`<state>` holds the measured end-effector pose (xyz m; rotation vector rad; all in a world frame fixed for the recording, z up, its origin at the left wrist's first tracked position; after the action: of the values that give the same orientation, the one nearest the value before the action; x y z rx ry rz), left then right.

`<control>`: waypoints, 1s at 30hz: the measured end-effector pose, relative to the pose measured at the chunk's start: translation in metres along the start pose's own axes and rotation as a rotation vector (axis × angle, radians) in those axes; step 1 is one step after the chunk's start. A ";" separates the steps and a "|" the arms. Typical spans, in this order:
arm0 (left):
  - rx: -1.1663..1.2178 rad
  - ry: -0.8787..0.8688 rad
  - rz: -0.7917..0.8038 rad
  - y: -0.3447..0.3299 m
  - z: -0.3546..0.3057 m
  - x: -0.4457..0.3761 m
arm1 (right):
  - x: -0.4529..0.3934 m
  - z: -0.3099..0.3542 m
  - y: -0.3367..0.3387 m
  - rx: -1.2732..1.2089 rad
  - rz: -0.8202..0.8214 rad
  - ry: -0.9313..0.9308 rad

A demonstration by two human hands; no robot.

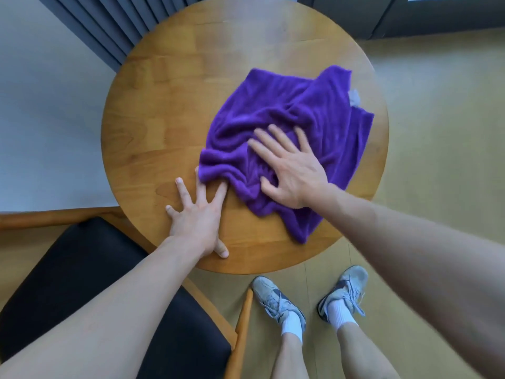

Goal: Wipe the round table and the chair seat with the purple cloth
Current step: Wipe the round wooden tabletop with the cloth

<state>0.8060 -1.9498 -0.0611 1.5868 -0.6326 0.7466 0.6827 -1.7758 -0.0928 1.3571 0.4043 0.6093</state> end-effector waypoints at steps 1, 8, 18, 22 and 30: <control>0.009 0.001 -0.007 -0.001 0.000 0.001 | 0.006 0.004 -0.001 -0.042 -0.046 -0.219; -0.021 0.009 0.004 -0.004 0.002 -0.002 | 0.068 0.084 -0.024 -0.086 0.022 -0.365; 0.053 0.004 -0.001 -0.001 0.001 0.001 | 0.035 -0.013 0.001 -0.096 -0.078 -0.443; 0.045 0.012 -0.017 0.001 0.000 0.003 | 0.058 0.057 -0.014 -0.163 -0.054 -0.712; 0.019 0.008 0.030 0.001 -0.001 0.003 | 0.089 0.026 -0.017 0.005 0.171 0.396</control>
<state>0.8070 -1.9489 -0.0585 1.5941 -0.6467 0.7829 0.7710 -1.7425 -0.0981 1.2828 0.6115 1.0263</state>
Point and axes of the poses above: each hand's wrist, its own x-axis away from the middle knuckle, its own y-axis out of the back of the hand, z = x × y, the point moved 4 cm from there along -x, towards the middle knuckle, and after that the axes turned 7 degrees about -y, right-handed, at the moved point
